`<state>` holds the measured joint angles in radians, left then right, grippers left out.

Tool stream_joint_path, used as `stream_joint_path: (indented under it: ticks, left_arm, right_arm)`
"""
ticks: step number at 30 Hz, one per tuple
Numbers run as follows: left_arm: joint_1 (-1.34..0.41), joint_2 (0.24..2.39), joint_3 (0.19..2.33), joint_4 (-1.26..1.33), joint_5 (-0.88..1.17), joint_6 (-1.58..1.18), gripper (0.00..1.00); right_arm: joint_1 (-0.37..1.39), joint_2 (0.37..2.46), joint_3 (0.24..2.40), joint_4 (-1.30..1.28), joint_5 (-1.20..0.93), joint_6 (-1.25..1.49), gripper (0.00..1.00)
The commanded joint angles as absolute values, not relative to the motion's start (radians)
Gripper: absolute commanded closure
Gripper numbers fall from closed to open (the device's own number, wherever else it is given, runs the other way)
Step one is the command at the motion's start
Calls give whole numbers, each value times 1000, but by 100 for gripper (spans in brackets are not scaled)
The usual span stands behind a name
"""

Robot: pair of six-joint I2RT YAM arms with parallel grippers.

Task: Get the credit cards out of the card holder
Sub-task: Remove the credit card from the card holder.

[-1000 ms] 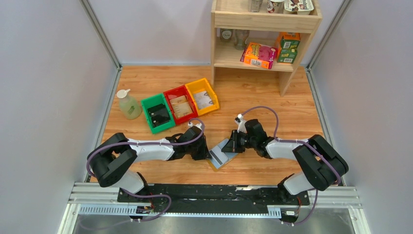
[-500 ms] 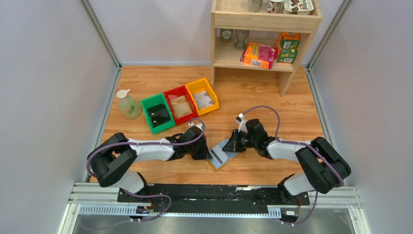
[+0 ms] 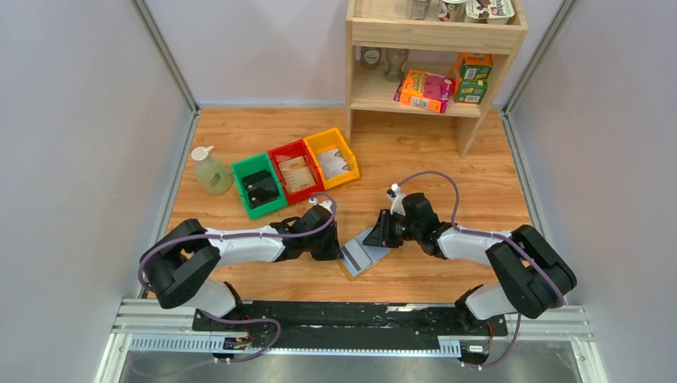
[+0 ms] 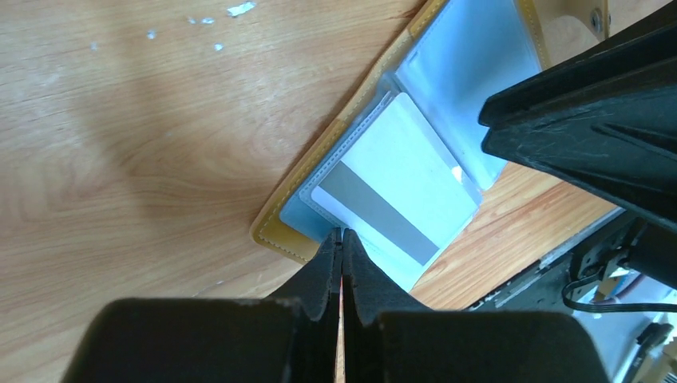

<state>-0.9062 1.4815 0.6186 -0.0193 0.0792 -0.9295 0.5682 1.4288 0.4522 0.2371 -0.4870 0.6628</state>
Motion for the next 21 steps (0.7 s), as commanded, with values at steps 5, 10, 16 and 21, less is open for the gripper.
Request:
stream_joint_path:
  ticks: [5, 10, 16, 21]
  left_arm:
    - [-902, 1393, 643, -132, 28, -880, 85]
    - [-903, 1359, 660, -92, 67, -902, 71]
    - [-905, 1410, 673, -83, 81, -920, 71]
    - [-905, 1476, 626, -46, 80, -945, 81]
  right_arm:
    - [574, 1443, 512, 226, -520, 618, 69]
    - [592, 1465, 531, 222, -545, 603, 68]
    - [609, 1500, 545, 219, -520, 594, 68]
    - [611, 1525, 546, 207, -517, 577, 67]
